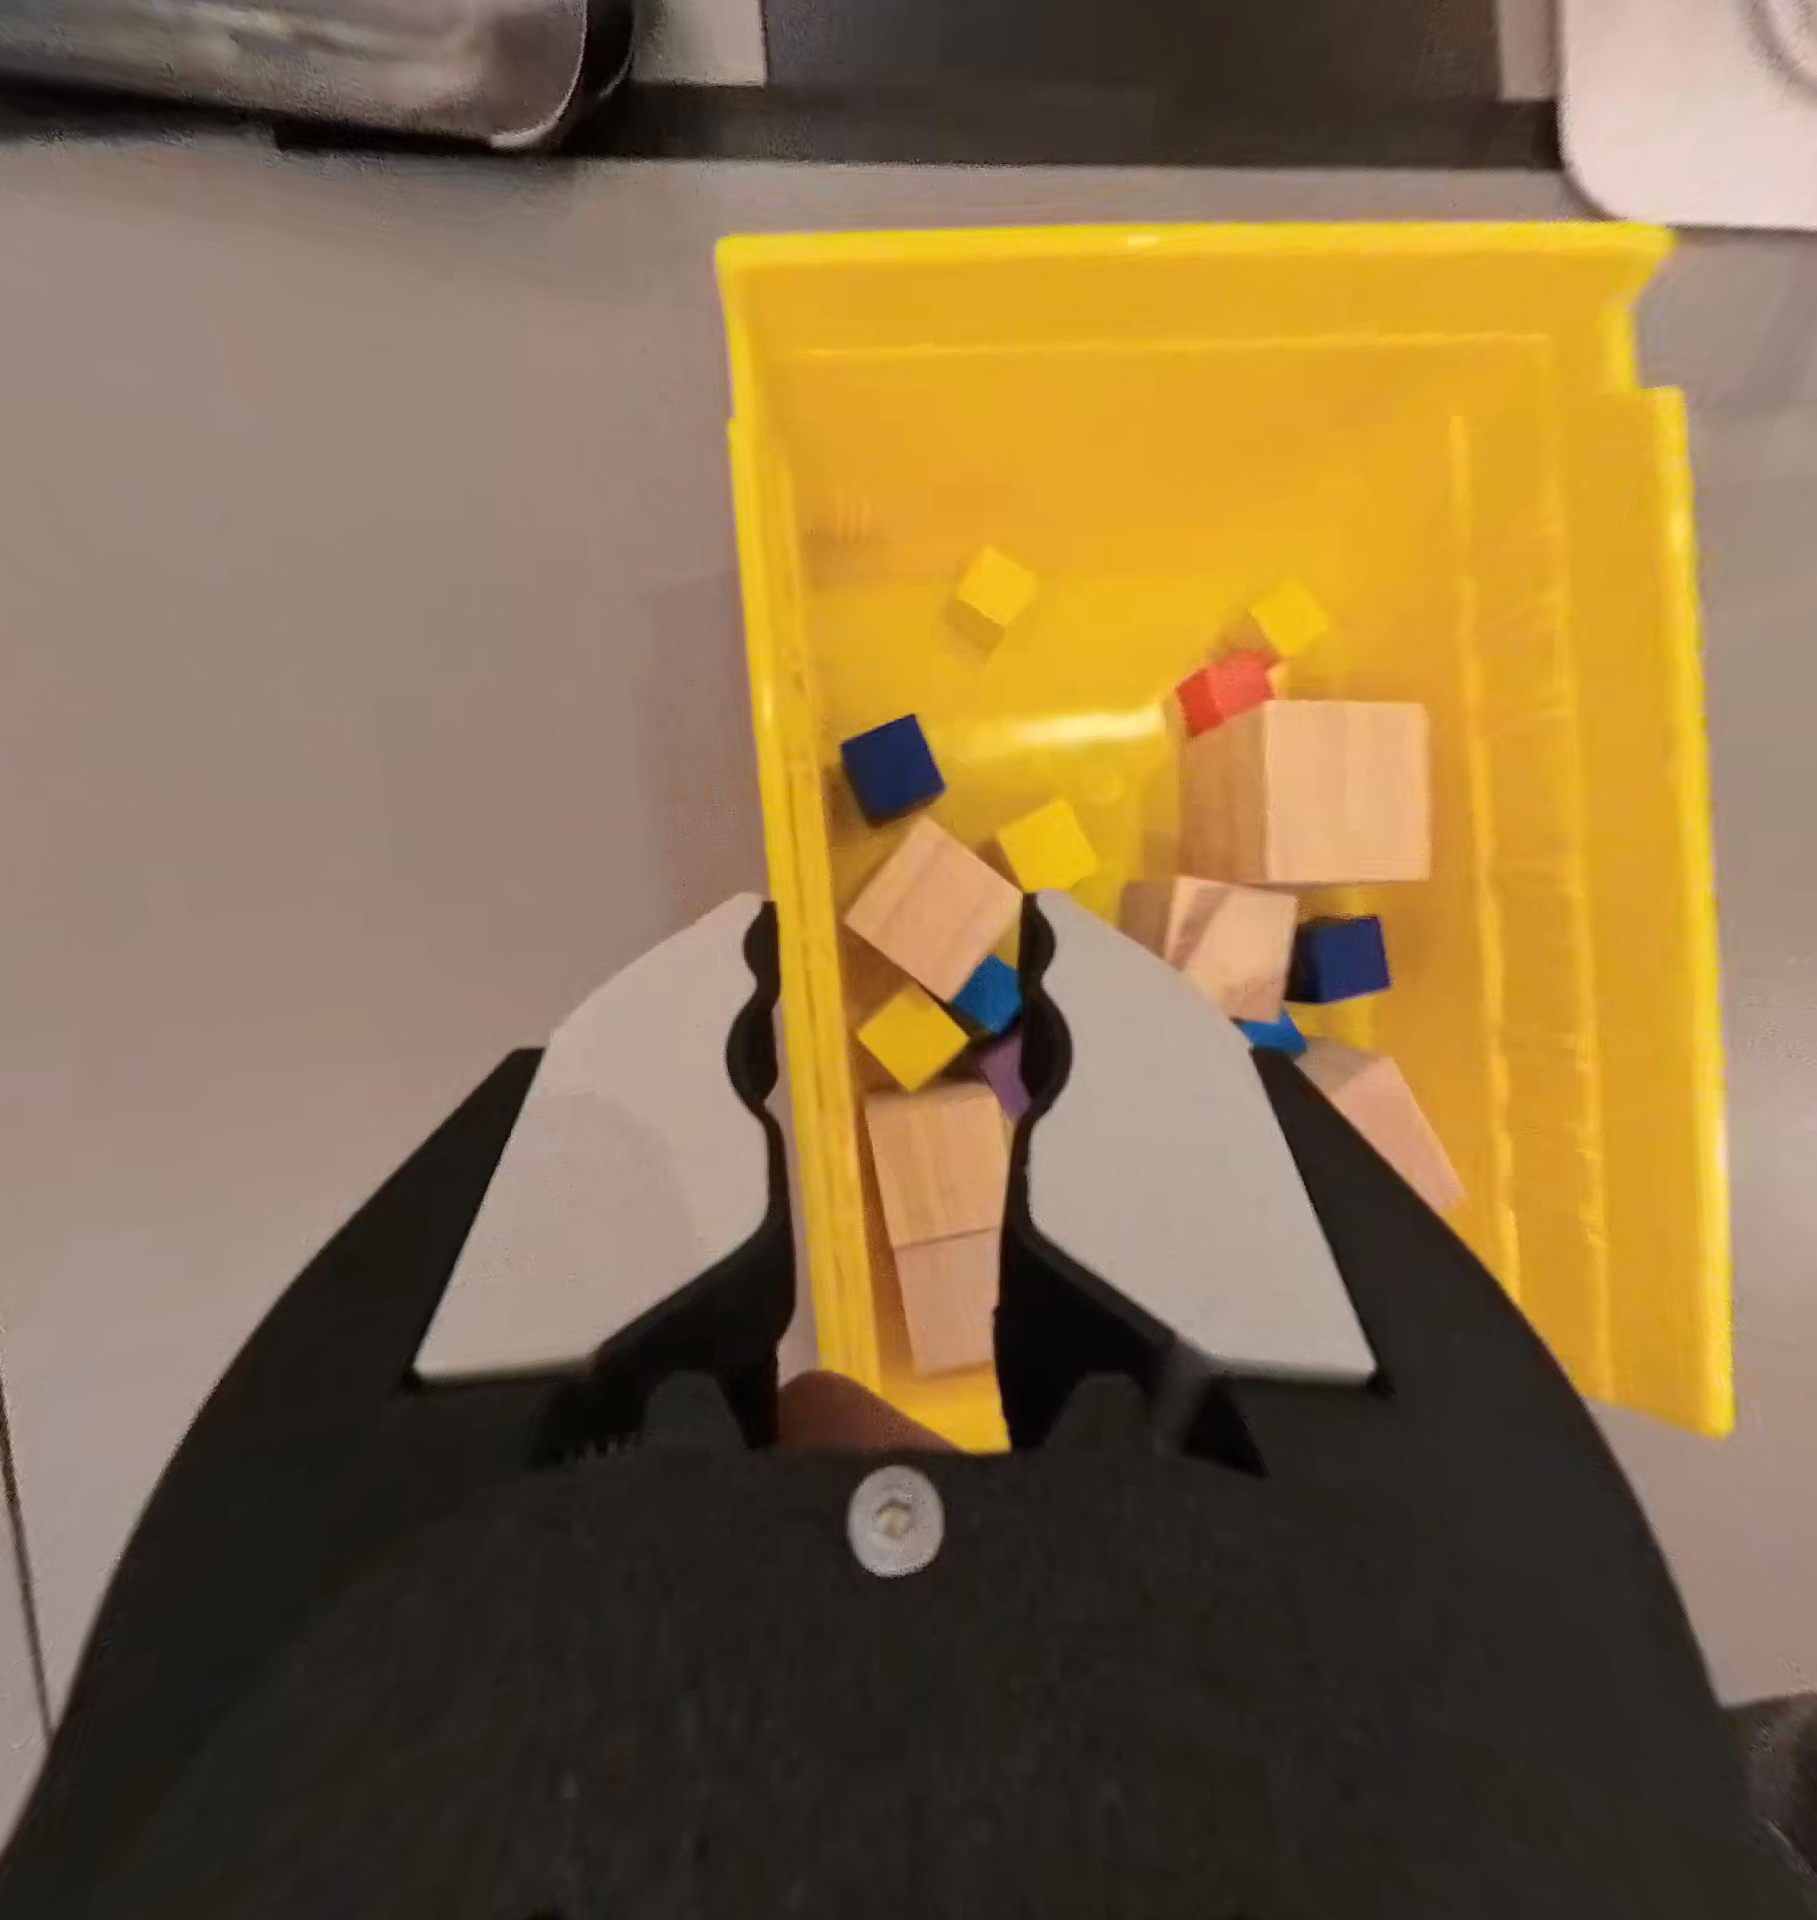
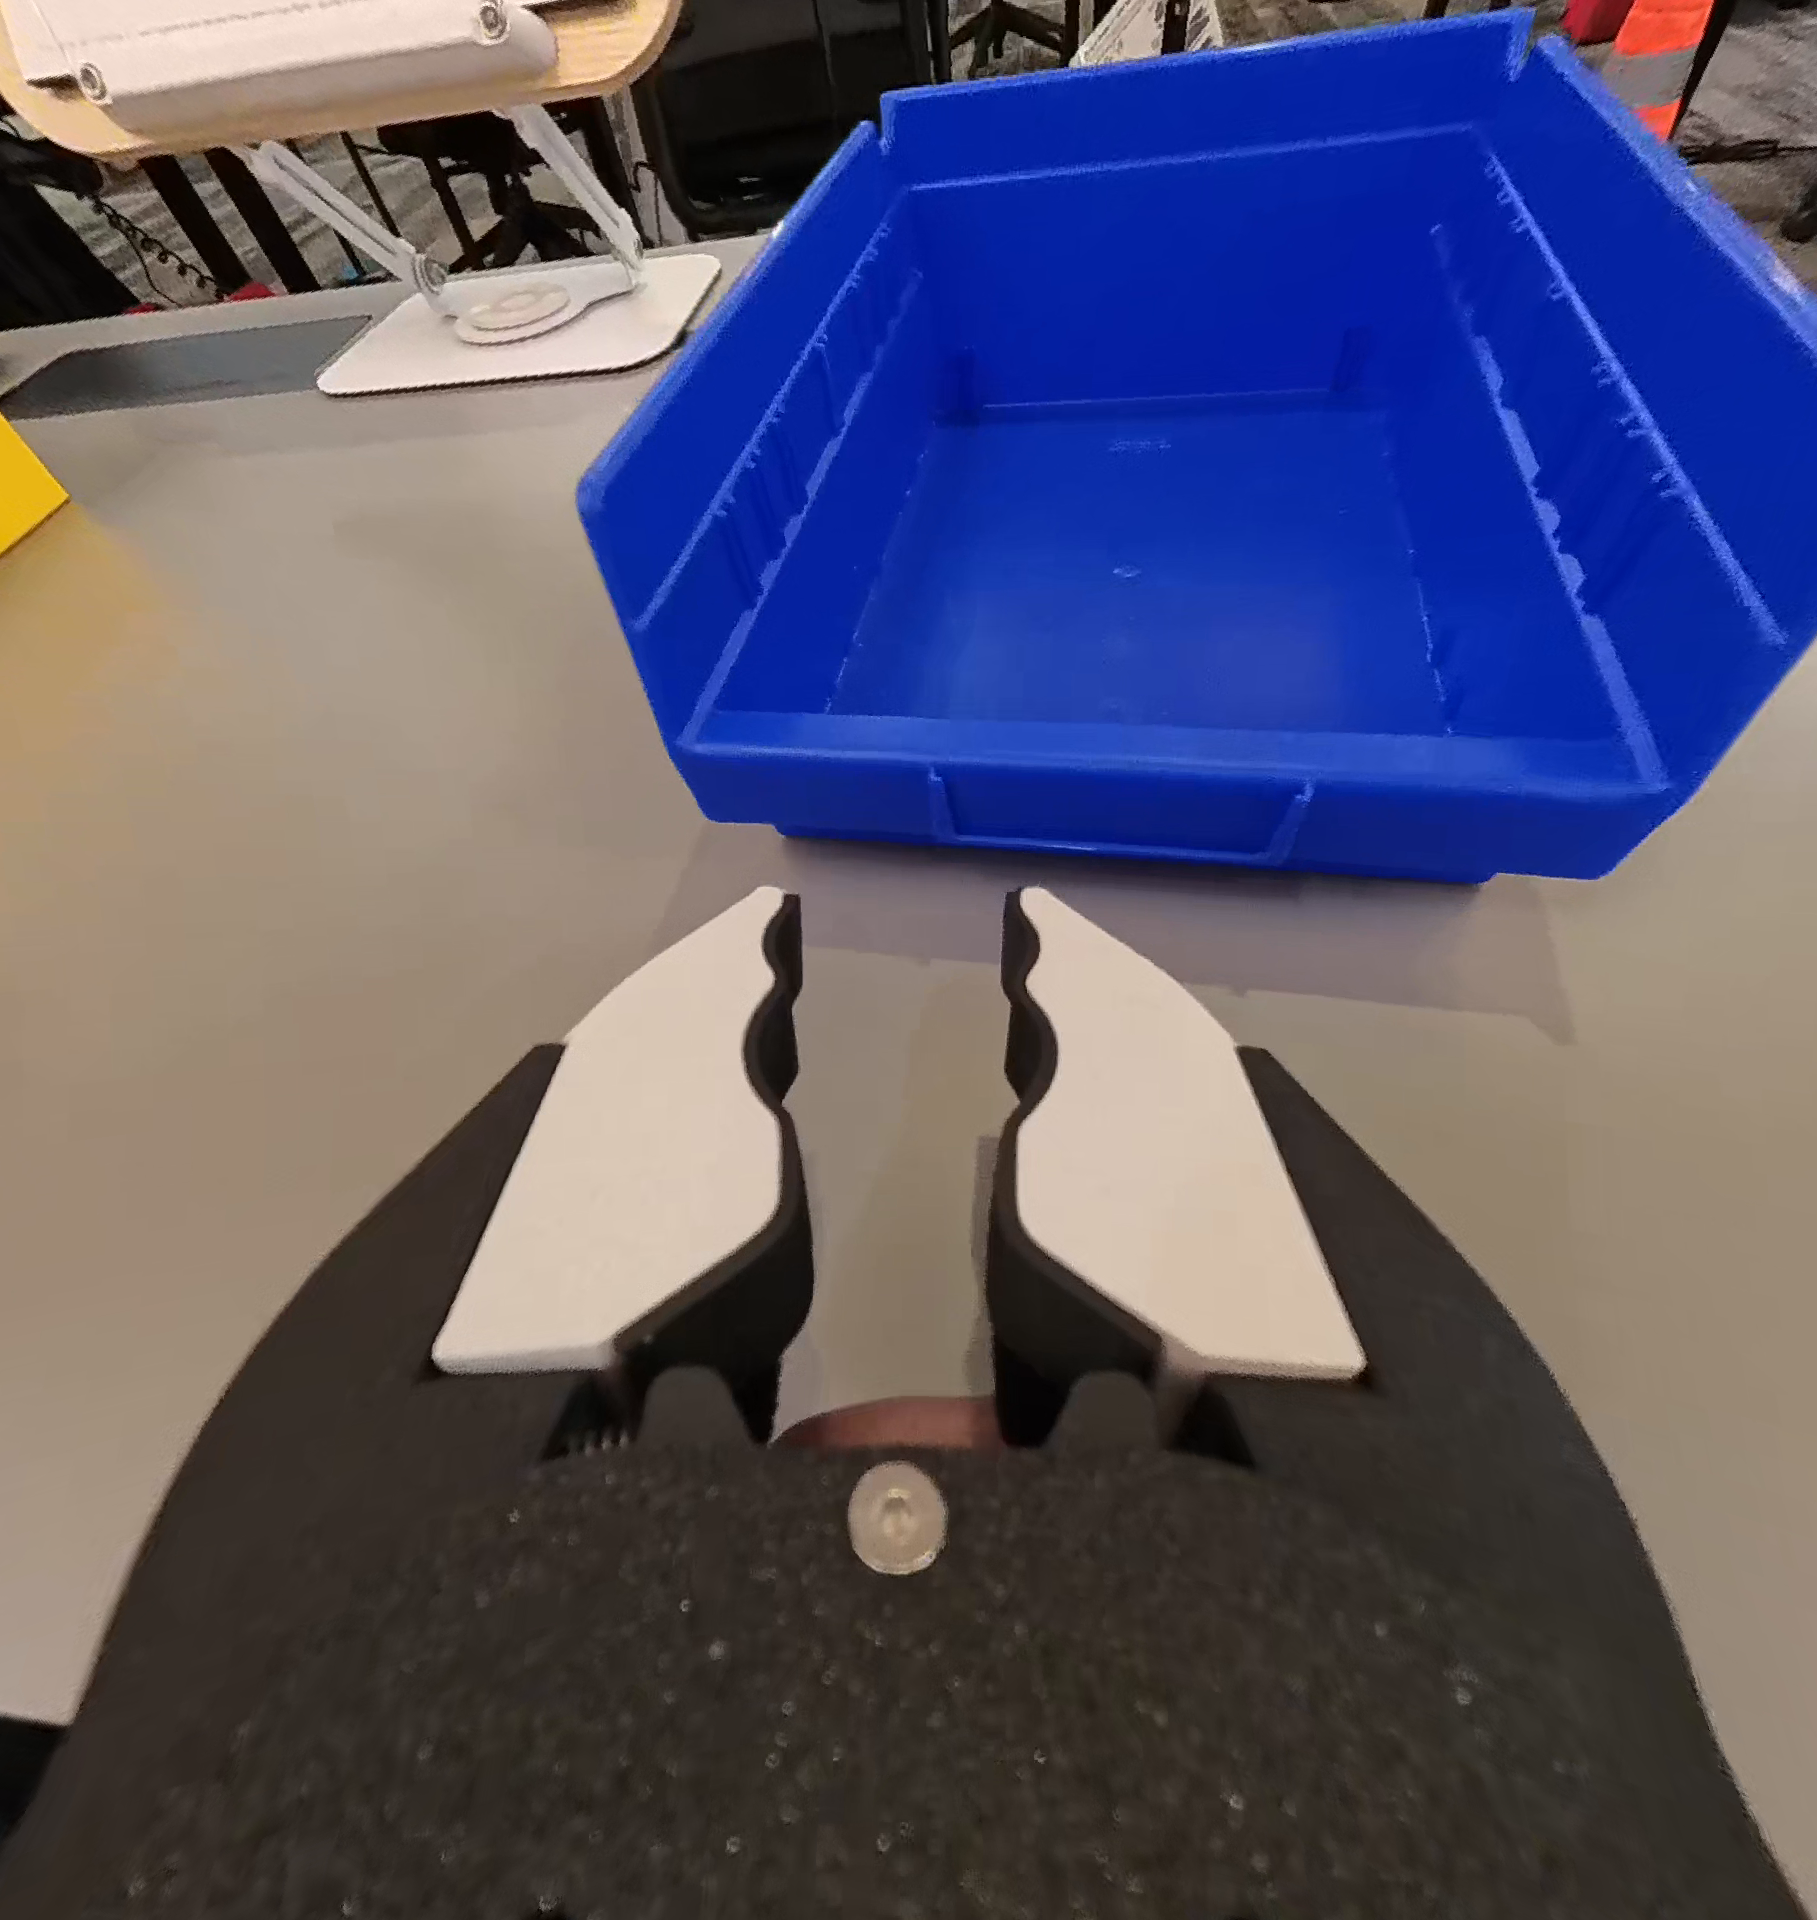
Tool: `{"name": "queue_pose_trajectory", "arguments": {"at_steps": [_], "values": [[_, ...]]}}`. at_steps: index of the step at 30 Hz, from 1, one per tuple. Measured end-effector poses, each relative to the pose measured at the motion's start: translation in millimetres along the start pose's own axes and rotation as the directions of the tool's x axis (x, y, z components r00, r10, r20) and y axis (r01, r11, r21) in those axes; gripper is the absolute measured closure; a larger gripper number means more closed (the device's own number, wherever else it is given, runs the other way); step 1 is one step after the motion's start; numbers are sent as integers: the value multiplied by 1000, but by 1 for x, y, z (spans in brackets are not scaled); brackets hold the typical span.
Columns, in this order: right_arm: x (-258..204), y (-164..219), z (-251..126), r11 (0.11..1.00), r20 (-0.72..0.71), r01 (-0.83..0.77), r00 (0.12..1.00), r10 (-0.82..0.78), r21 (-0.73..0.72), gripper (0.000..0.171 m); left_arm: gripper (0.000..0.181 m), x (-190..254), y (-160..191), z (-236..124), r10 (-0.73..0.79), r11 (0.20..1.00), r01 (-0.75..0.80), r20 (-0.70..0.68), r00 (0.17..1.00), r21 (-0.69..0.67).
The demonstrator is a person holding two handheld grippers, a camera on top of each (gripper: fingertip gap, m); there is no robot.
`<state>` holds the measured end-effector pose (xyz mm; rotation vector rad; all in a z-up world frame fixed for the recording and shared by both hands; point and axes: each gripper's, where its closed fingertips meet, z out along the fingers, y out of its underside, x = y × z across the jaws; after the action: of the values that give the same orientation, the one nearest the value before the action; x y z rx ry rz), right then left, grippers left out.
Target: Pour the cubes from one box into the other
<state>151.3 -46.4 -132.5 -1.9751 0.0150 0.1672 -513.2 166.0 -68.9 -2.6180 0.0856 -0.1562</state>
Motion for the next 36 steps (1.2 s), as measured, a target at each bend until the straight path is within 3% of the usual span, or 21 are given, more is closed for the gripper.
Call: {"name": "queue_pose_trajectory", "arguments": {"at_steps": [3,7,9,12,16,20,25,28,33,34,35,36], "values": [[-2,2,0,1000,-9,28,1000,-28,-6,135,136,-23,-8,43,-29,986,31,16,999,-163],[-10,2,-1,999,-13,46,999,-46,-11,135,145,-38,-12,76,-26,959,34,32,999,-280],[-25,-9,1,996,-1,87,996,-87,3,135,176,-24,-9,82,-18,950,0,-54,998,-312],[-86,-41,12,982,165,189,968,-191,25,136,178,-27,-8,87,107,942,-97,11,994,-322],[-185,-78,53,910,443,406,833,-331,-85,138,178,-16,-9,90,108,943,-104,-5,994,-316],[-284,-127,110,783,666,615,623,-411,-94,138,178,5,-8,91,154,938,-153,-20,988,-312],[-378,-167,222,554,750,822,449,-486,-133,141,178,25,-1,89,217,918,-221,-49,975,-329],[-411,-145,272,344,806,913,368,-464,-219,140,178,25,-1,88,223,912,-233,-69,972,-337],[-428,-85,320,45,863,952,295,-411,-304,133,178,25,-1,86,236,905,-252,-90,968,-342],[-434,-77,318,25,895,946,314,-318,-323,147,178,25,-1,86,240,906,-257,-93,966,-336],[-442,-77,327,88,867,920,389,-311,-382,154,178,26,0,85,252,901,-269,-95,963,-339],[-444,-74,326,90,873,917,398,-282,-389,166,177,26,0,85,276,894,-292,-95,956,-340]]}}
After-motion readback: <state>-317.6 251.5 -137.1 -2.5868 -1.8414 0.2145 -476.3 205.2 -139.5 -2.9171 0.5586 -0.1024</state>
